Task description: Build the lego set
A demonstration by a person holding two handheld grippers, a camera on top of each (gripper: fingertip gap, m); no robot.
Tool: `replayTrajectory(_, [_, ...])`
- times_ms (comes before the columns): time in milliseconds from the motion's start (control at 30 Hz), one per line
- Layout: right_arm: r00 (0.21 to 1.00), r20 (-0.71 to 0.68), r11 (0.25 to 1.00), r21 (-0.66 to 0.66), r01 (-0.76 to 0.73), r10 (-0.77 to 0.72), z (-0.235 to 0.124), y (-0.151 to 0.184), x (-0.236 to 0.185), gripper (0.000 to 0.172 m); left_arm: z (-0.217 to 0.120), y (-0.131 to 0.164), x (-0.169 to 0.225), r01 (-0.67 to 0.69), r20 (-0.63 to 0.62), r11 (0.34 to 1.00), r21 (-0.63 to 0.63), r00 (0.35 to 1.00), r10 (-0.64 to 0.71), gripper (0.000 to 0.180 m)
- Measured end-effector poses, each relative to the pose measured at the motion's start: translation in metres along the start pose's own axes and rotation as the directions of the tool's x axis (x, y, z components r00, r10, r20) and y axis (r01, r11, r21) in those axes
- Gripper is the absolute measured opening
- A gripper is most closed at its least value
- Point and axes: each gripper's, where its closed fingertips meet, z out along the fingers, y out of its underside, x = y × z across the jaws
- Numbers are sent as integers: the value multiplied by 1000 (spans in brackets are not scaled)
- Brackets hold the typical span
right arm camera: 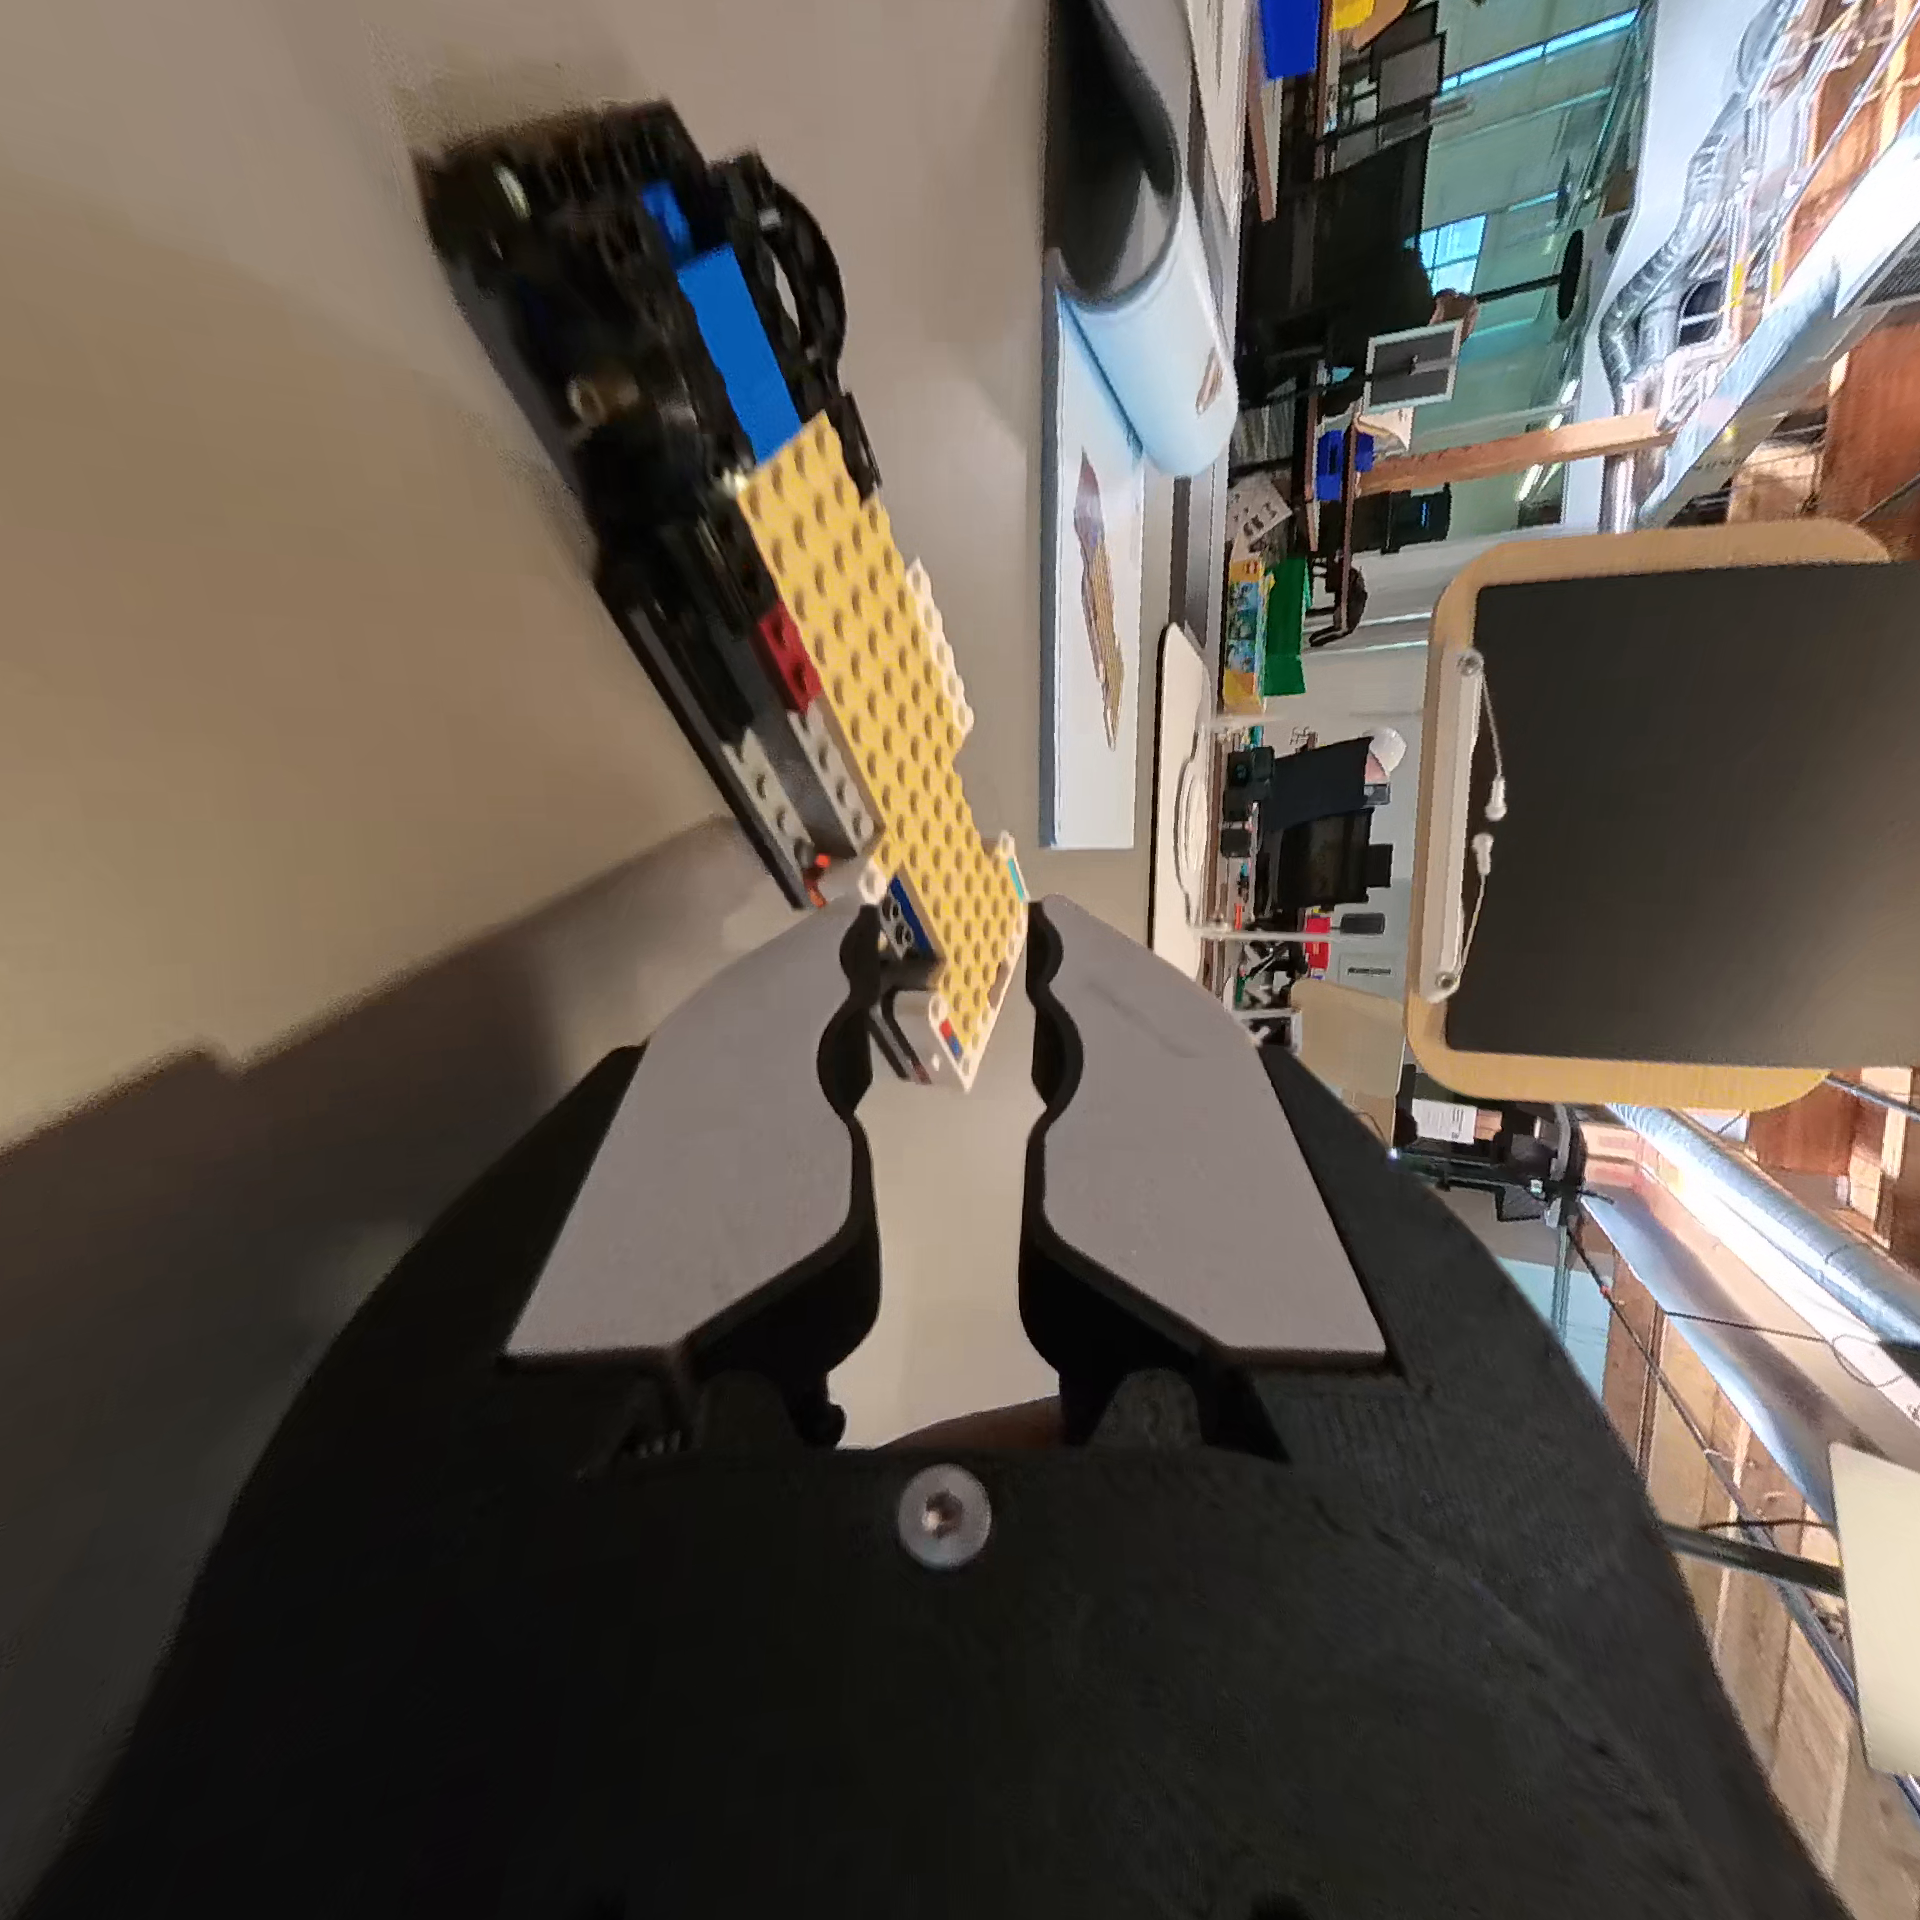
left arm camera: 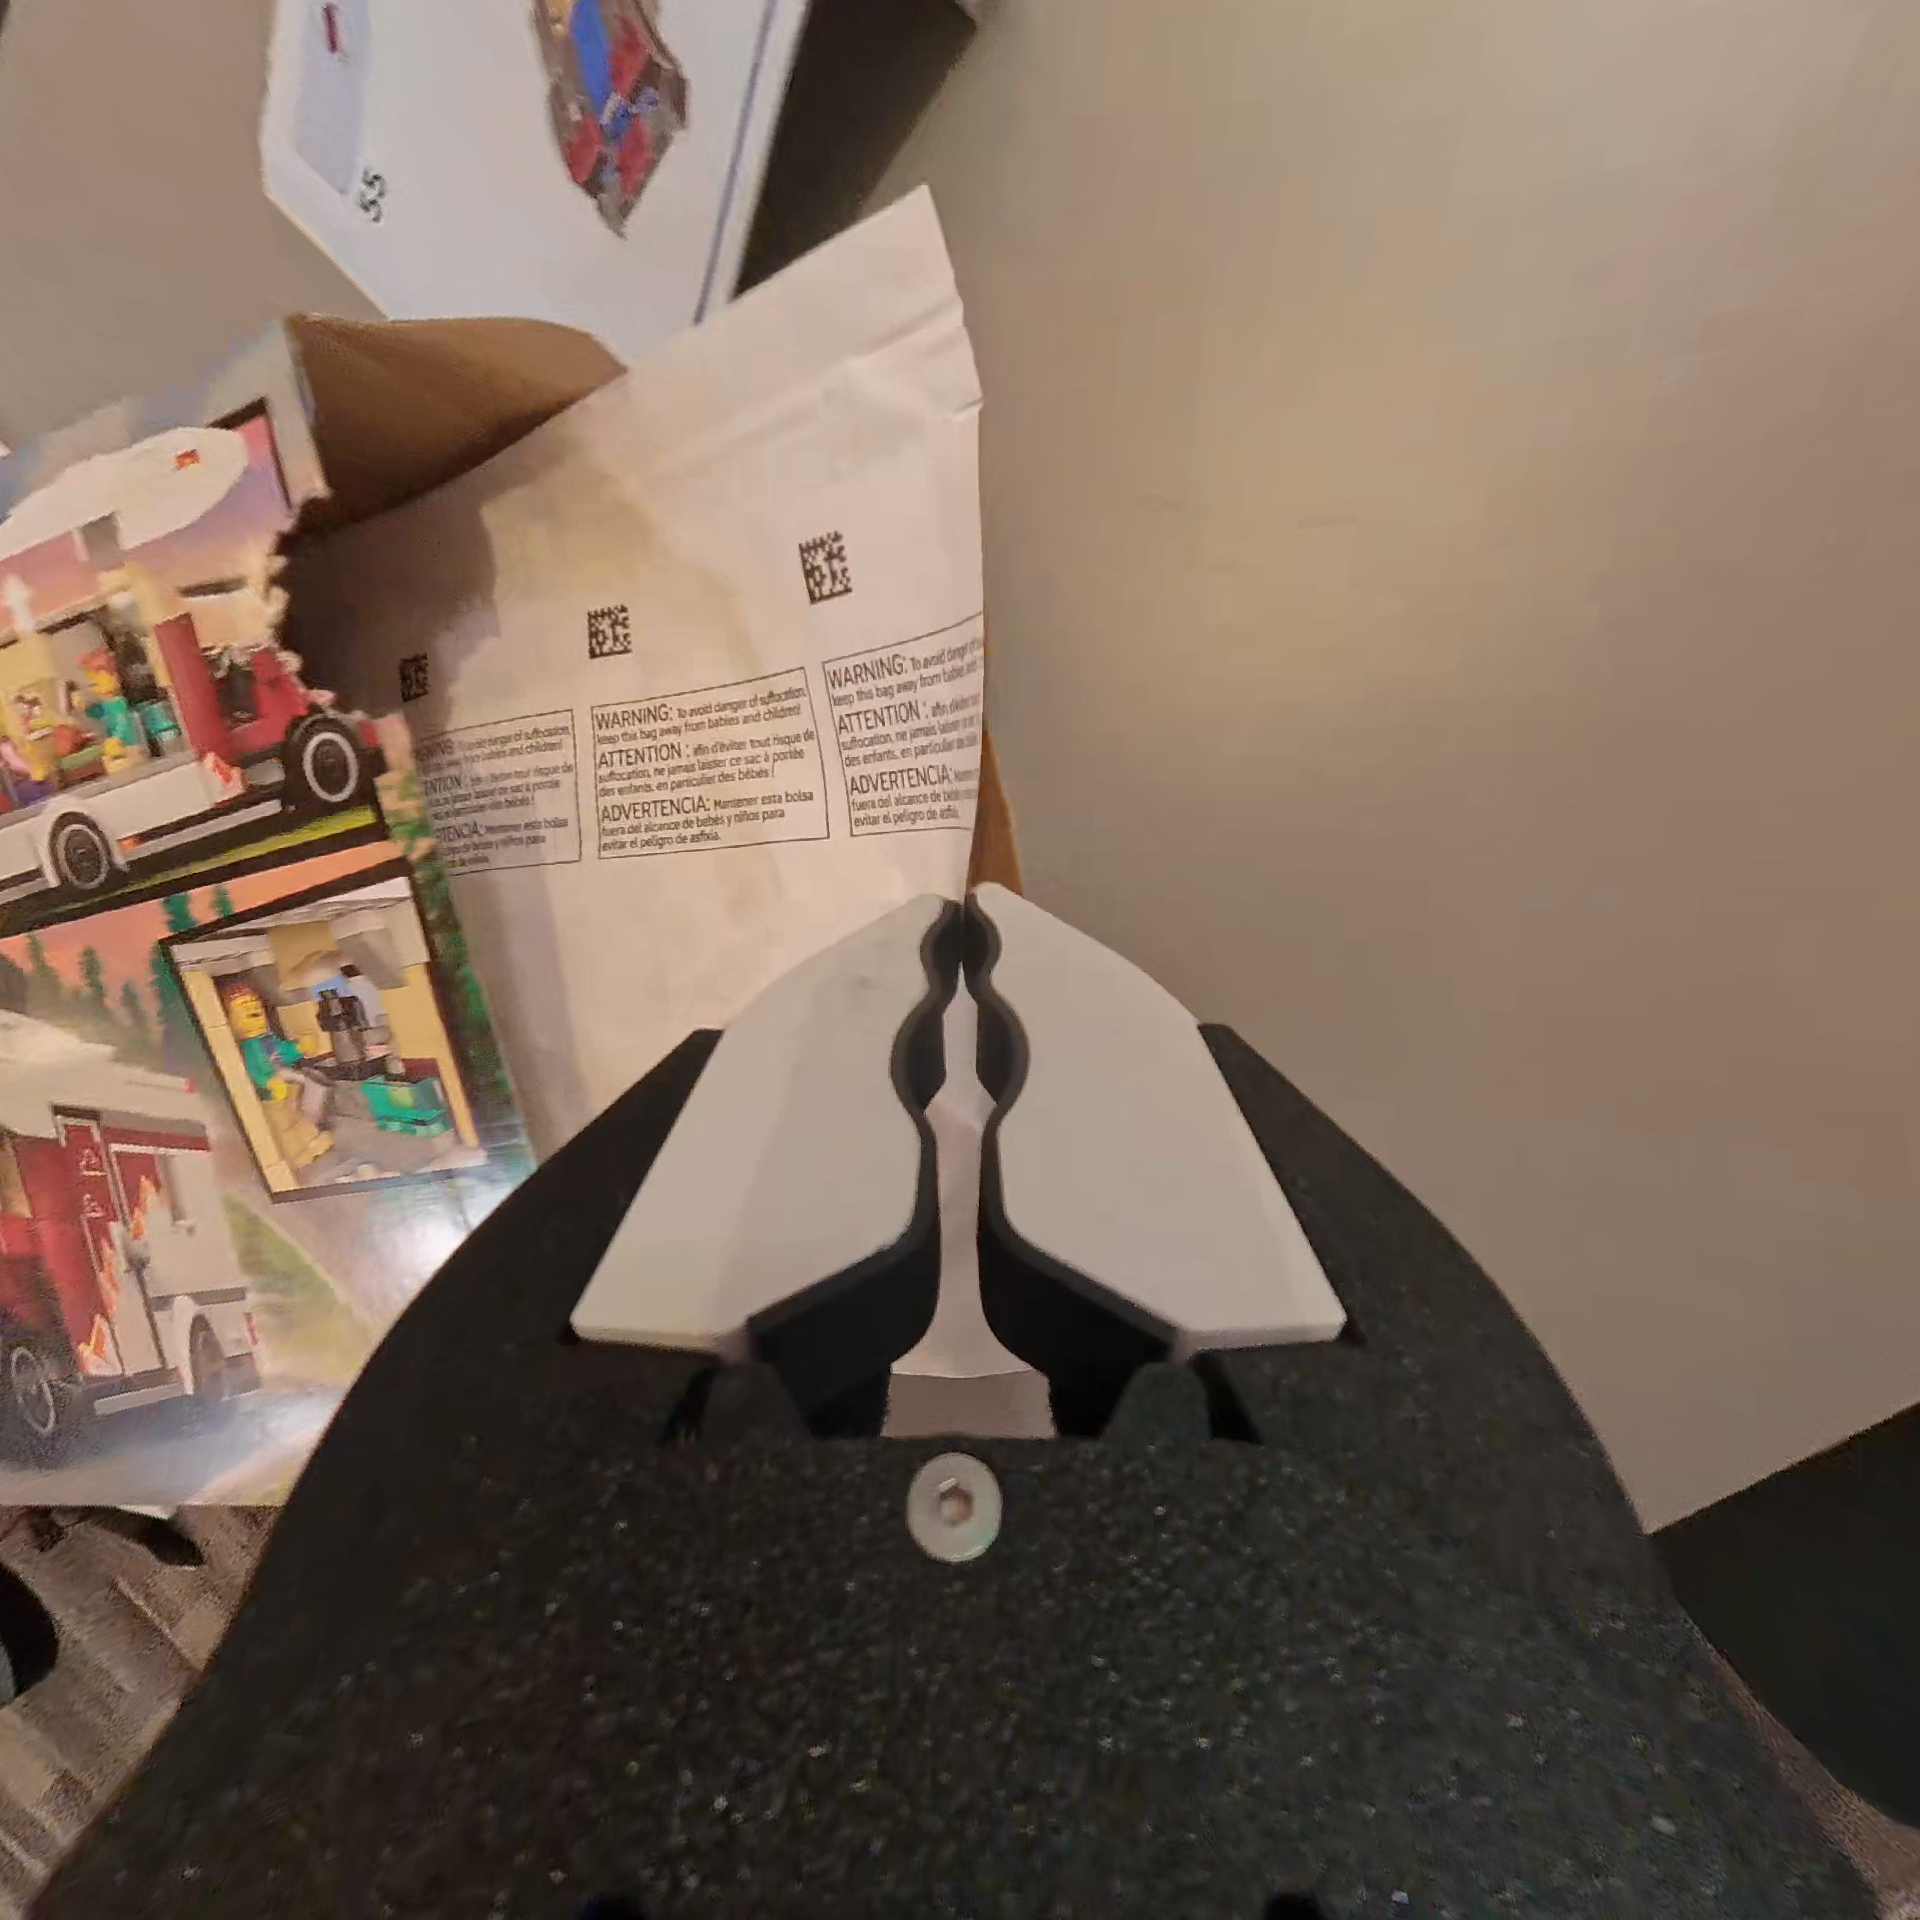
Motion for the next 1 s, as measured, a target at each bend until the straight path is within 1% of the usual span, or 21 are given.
replayTrajectory(133, [1000,-2,1000,20,6,-6,2,-17,-1,27,-11,-7,16,5,-39,999,35,999,-4,0])
replayTrajectory(267, [1000,-5,999,40,5,-5,2,-30,-1,27,-19,-9,27,-1,-38,999,33,999,2,0])
replayTrajectory(433, [1000,-8,999,48,8,-8,0,-36,-2,27,-26,-12,35,14,-57,998,53,998,-11,0])
replayTrajectory(533, [1000,-9,999,47,7,-7,-2,-34,-4,27,-37,-17,30,50,-58,994,97,997,-45,0])
replayTrajectory(733, [1000,-5,998,60,7,-7,-5,-36,-7,27,-75,-30,2,162,-69,959,233,986,-149,0])
replayTrajectory(833, [1000,-2,998,67,7,-7,-6,-37,-7,27,-82,-31,-10,199,-84,944,262,979,-183,0])
replayTrajectory(1000, [1000,6,998,68,7,-7,-6,-37,-10,27,-85,-33,-15,213,-95,937,276,976,-194,0])
